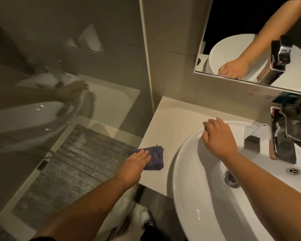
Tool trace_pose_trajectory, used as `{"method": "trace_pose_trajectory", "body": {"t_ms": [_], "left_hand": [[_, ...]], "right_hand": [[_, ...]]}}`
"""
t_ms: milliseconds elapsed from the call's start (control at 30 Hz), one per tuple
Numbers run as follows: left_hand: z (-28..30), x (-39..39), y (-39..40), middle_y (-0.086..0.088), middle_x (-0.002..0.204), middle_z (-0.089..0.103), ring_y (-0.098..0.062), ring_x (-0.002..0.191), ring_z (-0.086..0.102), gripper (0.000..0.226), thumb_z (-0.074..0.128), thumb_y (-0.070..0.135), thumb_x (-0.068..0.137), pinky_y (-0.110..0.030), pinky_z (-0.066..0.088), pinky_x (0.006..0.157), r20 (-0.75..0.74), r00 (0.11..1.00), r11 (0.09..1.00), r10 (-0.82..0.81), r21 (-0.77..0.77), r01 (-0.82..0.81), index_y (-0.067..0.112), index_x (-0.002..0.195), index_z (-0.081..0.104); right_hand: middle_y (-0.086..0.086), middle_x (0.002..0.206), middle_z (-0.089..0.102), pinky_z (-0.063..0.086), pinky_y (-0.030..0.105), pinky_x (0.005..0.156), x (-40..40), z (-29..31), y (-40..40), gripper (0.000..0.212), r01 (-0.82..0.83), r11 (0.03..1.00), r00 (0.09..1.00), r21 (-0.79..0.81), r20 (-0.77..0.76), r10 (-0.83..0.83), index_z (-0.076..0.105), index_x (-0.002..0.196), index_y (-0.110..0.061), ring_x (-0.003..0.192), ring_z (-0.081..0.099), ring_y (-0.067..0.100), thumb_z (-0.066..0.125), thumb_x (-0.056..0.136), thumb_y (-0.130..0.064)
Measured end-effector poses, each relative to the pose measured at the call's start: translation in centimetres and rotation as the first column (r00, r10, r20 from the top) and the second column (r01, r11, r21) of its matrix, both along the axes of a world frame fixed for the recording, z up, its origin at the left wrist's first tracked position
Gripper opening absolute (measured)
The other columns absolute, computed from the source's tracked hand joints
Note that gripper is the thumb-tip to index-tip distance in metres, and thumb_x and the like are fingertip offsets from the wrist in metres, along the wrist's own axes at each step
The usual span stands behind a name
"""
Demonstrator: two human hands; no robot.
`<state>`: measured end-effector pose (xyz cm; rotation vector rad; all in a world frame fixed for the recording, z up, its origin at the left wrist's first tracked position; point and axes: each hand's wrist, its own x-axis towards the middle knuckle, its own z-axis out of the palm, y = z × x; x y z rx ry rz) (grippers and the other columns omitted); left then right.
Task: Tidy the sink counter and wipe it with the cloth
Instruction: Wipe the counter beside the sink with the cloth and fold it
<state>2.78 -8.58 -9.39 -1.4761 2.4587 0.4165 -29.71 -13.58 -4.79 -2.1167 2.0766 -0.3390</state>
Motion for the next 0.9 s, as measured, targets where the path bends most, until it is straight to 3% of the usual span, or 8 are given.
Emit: {"method": "trace_pose_trajectory", "body": {"t_ms": [133, 200, 300, 433, 567, 700, 800, 900], "left_hand": [[2.2, 1.4, 4.7, -0.004, 0.161, 0.017, -0.017, 0.147, 0.015, 0.062, 0.045, 0.003, 0.091, -0.023, 0.007, 0.117, -0.054, 0.998, 0.995, 0.01, 0.098, -0.004, 0.017, 0.149, 0.027], [4.1, 1.4, 6.2, -0.006, 0.153, 0.036, -0.021, 0.141, 0.033, 0.054, 0.047, 0.002, 0.088, -0.026, 0.021, 0.115, -0.07, 0.997, 0.981, 0.032, 0.192, -0.017, 0.018, 0.139, 0.047], [7.5, 1.3, 6.6, -0.008, 0.117, 0.066, -0.029, 0.108, 0.062, 0.038, 0.047, 0.004, 0.085, -0.037, 0.049, 0.091, 0.001, 0.999, 0.928, 0.051, 0.369, -0.047, 0.021, 0.114, 0.064], [13.1, -0.2, 4.8, -0.005, 0.091, 0.07, -0.023, 0.065, 0.067, 0.039, 0.042, 0.006, 0.081, -0.026, 0.055, 0.058, -0.055, 0.994, 0.89, 0.094, 0.452, -0.059, 0.023, 0.106, 0.068], [18.2, -2.9, 2.9, 0.0, 0.1, 0.071, -0.024, 0.088, 0.067, 0.044, 0.042, 0.008, 0.08, -0.037, 0.055, 0.079, -0.224, 0.972, 0.954, 0.074, 0.299, -0.004, 0.029, 0.112, 0.065], [20.9, -5.3, 3.2, 0.003, 0.127, 0.063, -0.022, 0.115, 0.057, 0.048, 0.047, 0.008, 0.079, -0.034, 0.046, 0.096, -0.412, 0.9, 0.986, -0.143, -0.136, 0.095, 0.029, 0.122, 0.057], [21.2, -6.7, 4.6, -0.004, 0.129, 0.063, -0.025, 0.117, 0.06, 0.051, 0.07, 0.006, 0.071, -0.042, 0.044, 0.101, -0.281, 0.879, 0.822, -0.385, -0.537, 0.188, 0.018, 0.12, 0.061], [20.6, -7.5, 6.0, -0.006, 0.13, 0.063, -0.029, 0.118, 0.06, 0.052, 0.075, 0.007, 0.069, -0.049, 0.042, 0.101, -0.232, 0.856, 0.724, -0.461, -0.657, 0.211, 0.016, 0.119, 0.062]], "right_hand": [[0.015, 0.141, 0.047, 0.033, 0.05, 0.104, -0.3, 1.1, 0.0, 0.041, 0.003, 0.986, 1.0, 0.165, -0.008, -0.002, 0.051, 0.127, -0.008, 0.138, 0.03, 0.035, 0.048, 0.091, -0.027], [0.015, 0.139, 0.047, 0.035, 0.05, 0.102, -0.4, 2.2, 0.3, 0.042, -0.025, 0.969, 0.999, 0.247, -0.022, 0.032, 0.051, 0.122, -0.008, 0.135, 0.032, 0.035, 0.052, 0.089, -0.034], [0.014, 0.141, 0.043, 0.037, 0.046, 0.1, 0.3, 3.9, 1.6, 0.043, -0.085, 0.937, 0.996, 0.339, 0.048, 0.073, 0.052, 0.122, -0.012, 0.131, 0.041, 0.034, 0.054, 0.089, -0.04], [0.008, 0.154, 0.038, 0.03, 0.038, 0.114, 2.7, 6.7, 5.1, 0.062, -0.252, 0.881, 0.96, 0.401, 0.219, 0.175, 0.043, 0.142, -0.015, 0.139, 0.038, 0.025, 0.054, 0.091, -0.05], [0.0, 0.142, 0.055, 0.037, 0.046, 0.112, 5.0, 10.1, 8.5, 0.059, -0.273, 0.86, 0.856, 0.431, 0.517, 0.012, 0.054, 0.133, -0.027, 0.125, 0.054, 0.02, 0.044, 0.089, -0.064], [-0.002, 0.117, 0.071, 0.046, 0.042, 0.099, 5.1, 12.7, 10.2, 0.058, -0.268, 0.75, 0.593, 0.605, 0.717, -0.367, 0.067, 0.116, -0.027, 0.107, 0.065, 0.018, 0.032, 0.092, -0.067], [0.001, 0.105, 0.074, 0.048, 0.038, 0.087, 3.8, 13.9, 11.0, 0.049, -0.309, 0.71, 0.348, 0.633, 0.77, -0.535, 0.069, 0.114, -0.022, 0.094, 0.066, 0.021, 0.048, 0.091, -0.059], [0.01, 0.093, 0.067, 0.048, 0.041, 0.085, 2.7, 15.1, 12.2, 0.021, -0.248, 0.79, 0.243, 0.561, 0.825, -0.51, 0.073, 0.098, -0.016, 0.086, 0.058, 0.024, 0.064, 0.088, -0.031]]}}
